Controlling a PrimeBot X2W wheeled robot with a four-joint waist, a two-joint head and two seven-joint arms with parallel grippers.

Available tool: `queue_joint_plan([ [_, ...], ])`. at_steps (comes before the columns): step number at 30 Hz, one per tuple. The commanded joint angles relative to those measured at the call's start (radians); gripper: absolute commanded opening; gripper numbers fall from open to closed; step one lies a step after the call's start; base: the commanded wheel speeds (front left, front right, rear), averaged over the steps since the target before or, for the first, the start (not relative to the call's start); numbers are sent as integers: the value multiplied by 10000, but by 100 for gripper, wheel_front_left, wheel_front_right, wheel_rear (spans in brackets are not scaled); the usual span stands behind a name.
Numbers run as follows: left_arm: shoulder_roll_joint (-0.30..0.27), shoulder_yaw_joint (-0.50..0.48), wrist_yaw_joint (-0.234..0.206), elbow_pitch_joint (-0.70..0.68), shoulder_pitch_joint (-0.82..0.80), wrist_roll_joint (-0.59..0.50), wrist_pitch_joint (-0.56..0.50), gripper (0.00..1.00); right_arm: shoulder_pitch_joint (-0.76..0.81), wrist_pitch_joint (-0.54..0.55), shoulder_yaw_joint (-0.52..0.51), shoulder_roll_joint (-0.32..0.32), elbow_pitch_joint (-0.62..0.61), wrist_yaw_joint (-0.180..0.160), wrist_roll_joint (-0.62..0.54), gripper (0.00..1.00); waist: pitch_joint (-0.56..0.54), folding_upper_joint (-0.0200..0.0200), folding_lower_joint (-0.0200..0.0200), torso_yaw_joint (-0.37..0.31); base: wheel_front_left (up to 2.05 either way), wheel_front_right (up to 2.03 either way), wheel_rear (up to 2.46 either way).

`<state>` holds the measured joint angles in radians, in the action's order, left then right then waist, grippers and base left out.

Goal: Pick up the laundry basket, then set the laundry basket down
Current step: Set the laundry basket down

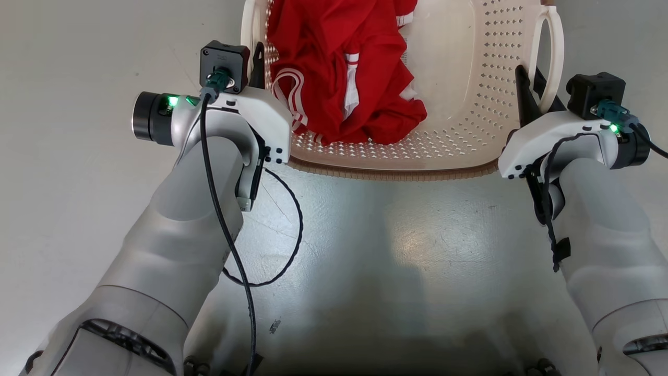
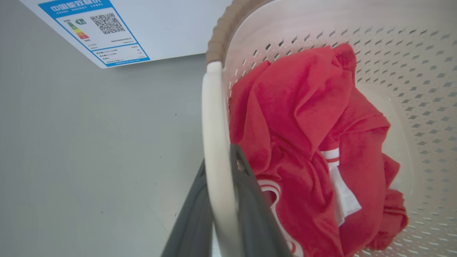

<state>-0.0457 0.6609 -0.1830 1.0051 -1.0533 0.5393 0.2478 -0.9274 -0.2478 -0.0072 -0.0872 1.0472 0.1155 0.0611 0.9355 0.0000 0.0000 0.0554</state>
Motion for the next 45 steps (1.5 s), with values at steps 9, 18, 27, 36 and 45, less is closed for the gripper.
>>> queue_joint_plan([
  [9, -51, -512, 297, -156, 268, -511, 139, 0, 329, -139, -5, 369, -185, 152, -363, 0, 99, 0, 0, 5, 0, 0, 0],
  [18, -47, -573, 258, 30, 372, -281, 139, 100, 337, -139, -388, 369, -374, 152, -542, 100, 119, 0, 0, -12, 0, 0, 0],
  [27, -46, -409, 47, 32, 405, -33, 139, 100, 665, -139, -561, 369, -759, 152, -585, 100, -97, 0, 0, -17, 0, 0, 0],
  [36, -46, -564, 43, 120, 694, -171, 139, 100, 1180, -139, -211, 369, -1089, 152, 11, 100, -827, 0, 0, -139, 0, 0, 0],
  [45, -45, -872, 204, -184, 1420, -291, 139, 100, 1735, -139, 258, 369, -1382, 152, 506, 100, -2001, 0, 0, -308, 0, 0, 0],
])
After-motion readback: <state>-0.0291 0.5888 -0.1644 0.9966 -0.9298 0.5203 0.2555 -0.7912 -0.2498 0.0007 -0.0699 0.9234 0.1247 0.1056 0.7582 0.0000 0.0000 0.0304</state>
